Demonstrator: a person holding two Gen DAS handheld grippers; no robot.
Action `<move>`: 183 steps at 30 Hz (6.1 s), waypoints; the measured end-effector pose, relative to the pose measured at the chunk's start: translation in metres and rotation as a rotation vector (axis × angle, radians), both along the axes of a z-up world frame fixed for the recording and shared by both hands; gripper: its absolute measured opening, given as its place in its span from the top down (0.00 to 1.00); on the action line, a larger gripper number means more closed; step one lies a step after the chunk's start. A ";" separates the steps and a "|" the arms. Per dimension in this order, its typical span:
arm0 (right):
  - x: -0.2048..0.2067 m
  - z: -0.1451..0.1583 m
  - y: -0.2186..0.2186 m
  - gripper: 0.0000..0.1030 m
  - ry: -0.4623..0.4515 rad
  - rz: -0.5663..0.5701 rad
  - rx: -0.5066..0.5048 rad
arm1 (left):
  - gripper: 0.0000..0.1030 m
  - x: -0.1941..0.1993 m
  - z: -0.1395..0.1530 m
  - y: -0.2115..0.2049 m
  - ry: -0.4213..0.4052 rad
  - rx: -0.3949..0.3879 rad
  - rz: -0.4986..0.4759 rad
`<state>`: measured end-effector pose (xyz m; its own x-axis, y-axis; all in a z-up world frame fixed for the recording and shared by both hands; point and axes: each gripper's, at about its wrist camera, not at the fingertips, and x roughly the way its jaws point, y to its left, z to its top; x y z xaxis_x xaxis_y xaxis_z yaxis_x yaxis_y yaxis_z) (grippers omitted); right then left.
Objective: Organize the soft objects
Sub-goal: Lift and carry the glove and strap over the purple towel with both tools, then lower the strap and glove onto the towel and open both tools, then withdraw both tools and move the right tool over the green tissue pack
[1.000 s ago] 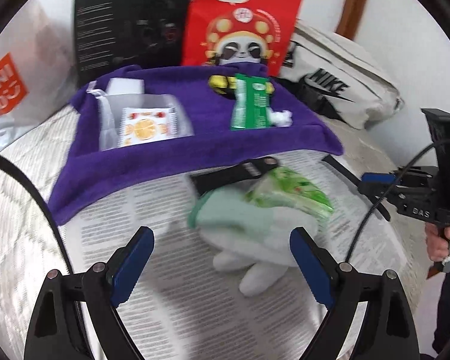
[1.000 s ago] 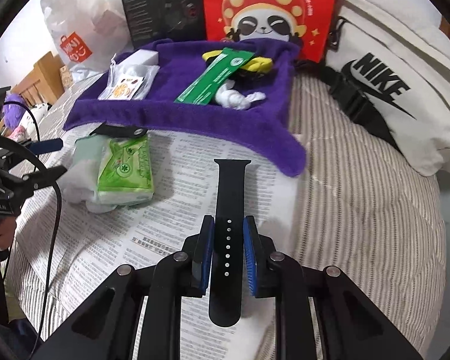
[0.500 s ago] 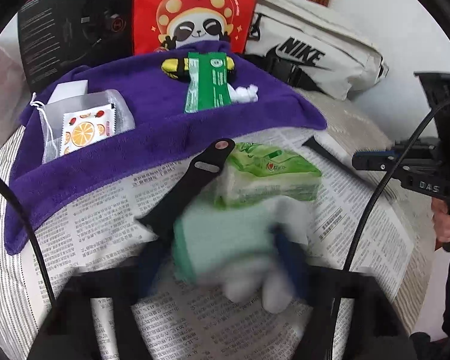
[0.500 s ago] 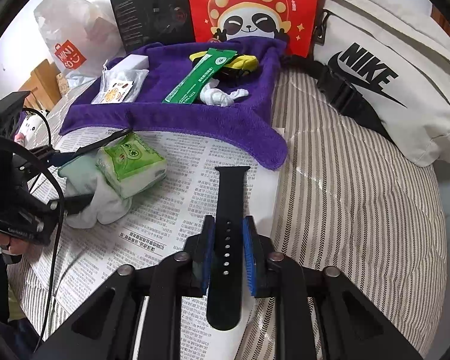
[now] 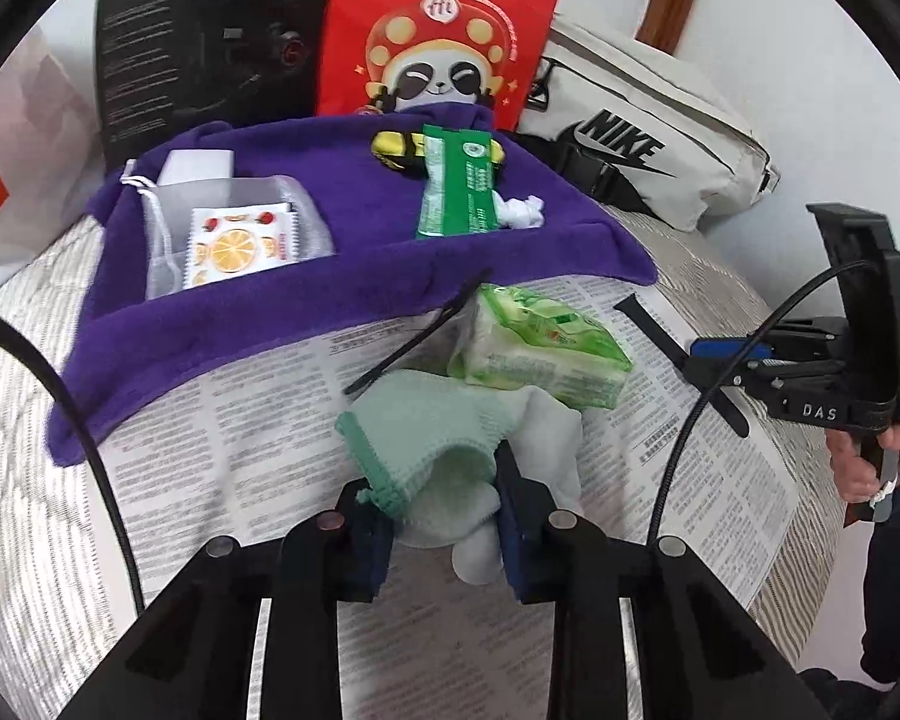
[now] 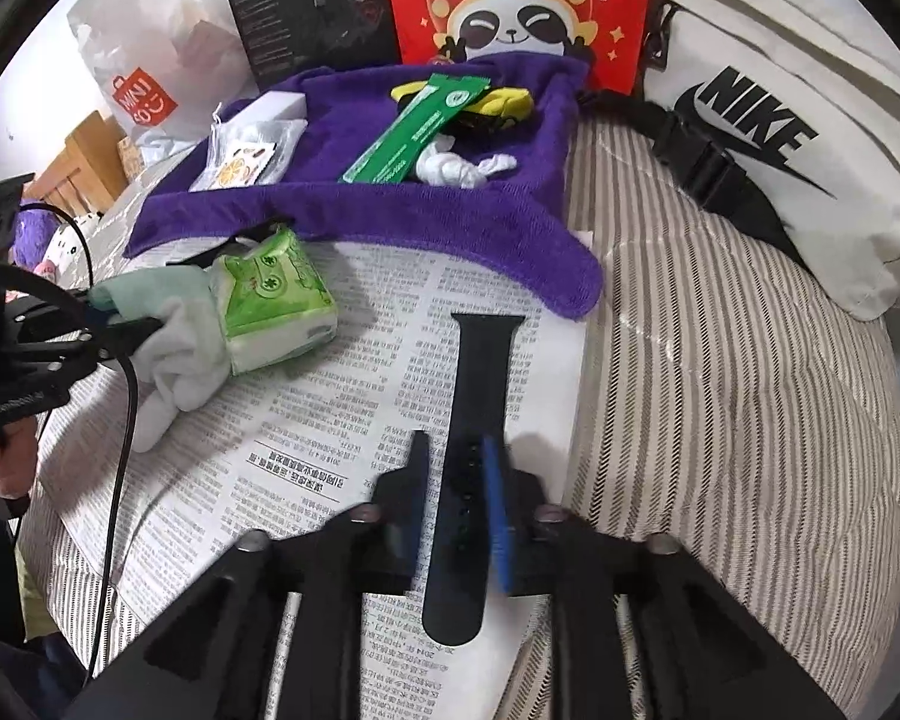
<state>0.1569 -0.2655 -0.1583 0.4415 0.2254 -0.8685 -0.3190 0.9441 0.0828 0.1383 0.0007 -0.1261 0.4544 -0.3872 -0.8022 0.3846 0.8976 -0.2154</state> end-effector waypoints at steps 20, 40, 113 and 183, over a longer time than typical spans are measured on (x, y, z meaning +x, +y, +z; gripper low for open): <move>0.003 -0.009 0.010 0.80 0.003 -0.033 -0.082 | 0.73 -0.005 -0.001 0.030 0.027 -0.037 0.050; 0.011 0.040 0.028 0.81 -0.057 0.015 -0.039 | 0.73 0.001 0.033 0.066 -0.035 -0.087 0.111; 0.191 0.023 0.123 0.69 -0.034 0.159 0.085 | 0.66 0.177 0.005 0.036 0.017 -0.064 0.114; -0.012 -0.009 -0.019 0.40 -0.094 -0.081 0.063 | 0.24 0.071 -0.020 -0.022 -0.037 0.069 -0.106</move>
